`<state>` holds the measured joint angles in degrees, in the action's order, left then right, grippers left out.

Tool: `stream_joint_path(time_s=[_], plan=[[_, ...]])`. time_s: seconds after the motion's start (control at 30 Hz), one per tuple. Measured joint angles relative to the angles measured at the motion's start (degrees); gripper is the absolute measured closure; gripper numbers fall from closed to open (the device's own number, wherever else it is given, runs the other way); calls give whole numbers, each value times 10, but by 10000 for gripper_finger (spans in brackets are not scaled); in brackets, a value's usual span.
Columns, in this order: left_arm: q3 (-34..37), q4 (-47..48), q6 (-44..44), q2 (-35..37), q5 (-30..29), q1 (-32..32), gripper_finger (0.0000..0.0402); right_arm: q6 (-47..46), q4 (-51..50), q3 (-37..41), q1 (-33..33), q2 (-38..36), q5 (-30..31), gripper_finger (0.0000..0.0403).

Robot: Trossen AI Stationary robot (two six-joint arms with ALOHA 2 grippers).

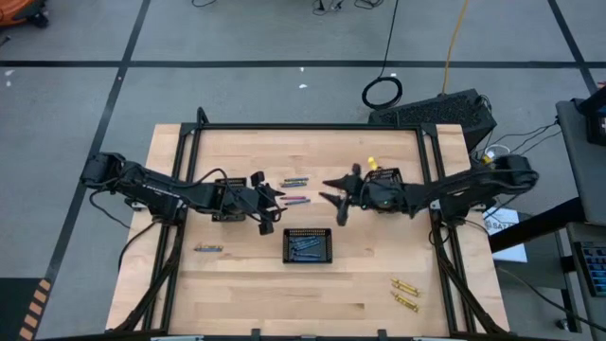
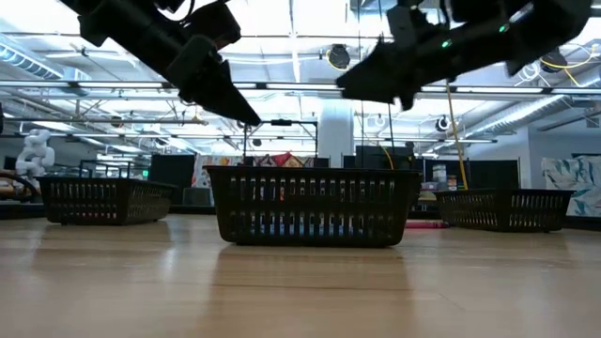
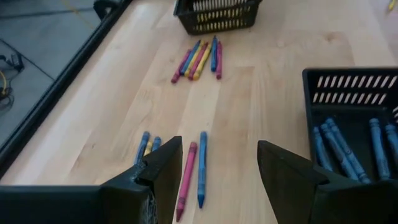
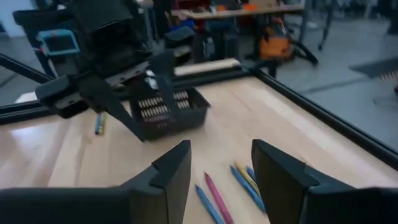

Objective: Sort crayons
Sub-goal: Put the blue crayon into the center black basket

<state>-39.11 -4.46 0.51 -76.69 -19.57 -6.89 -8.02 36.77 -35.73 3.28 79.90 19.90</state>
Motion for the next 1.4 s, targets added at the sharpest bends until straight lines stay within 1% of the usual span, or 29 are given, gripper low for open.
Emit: stream_joint_path(time_s=[0.13,0.3,0.37,0.47,0.63,0.7,0.8,0.9,1.0,1.07,1.17,1.33,1.4], plan=[[0,-31,-30,0,1,-14,194,45,111,1,2,72,-36,248],[0,-59,-72,0,5,-36,194,62,224,1,-3,131,-36,248],[0,-67,-83,0,6,-41,194,59,260,0,-5,149,-35,248],[0,-79,-85,0,4,-44,194,58,281,-6,-6,168,-35,248],[0,-80,-81,0,0,-44,194,59,257,-11,-6,169,-36,248],[0,-78,-57,0,0,-44,194,59,231,-11,-5,153,-36,248],[0,-66,-24,0,0,-40,194,57,167,-11,-6,118,-36,248],[0,-38,-7,0,-1,-33,194,57,67,-12,-14,80,-39,248],[1,-20,7,0,-1,-22,194,55,-40,-12,-29,62,-89,248],[2,-21,7,0,-2,-18,194,41,-78,-12,-45,68,-132,248],[2,-29,7,0,-2,-14,194,35,-83,-12,-75,94,-182,248],[2,-30,7,0,-2,-14,194,56,-69,-12,-118,148,-194,248],[2,-29,7,0,-2,-14,194,57,-40,-12,-132,176,-230,248]])
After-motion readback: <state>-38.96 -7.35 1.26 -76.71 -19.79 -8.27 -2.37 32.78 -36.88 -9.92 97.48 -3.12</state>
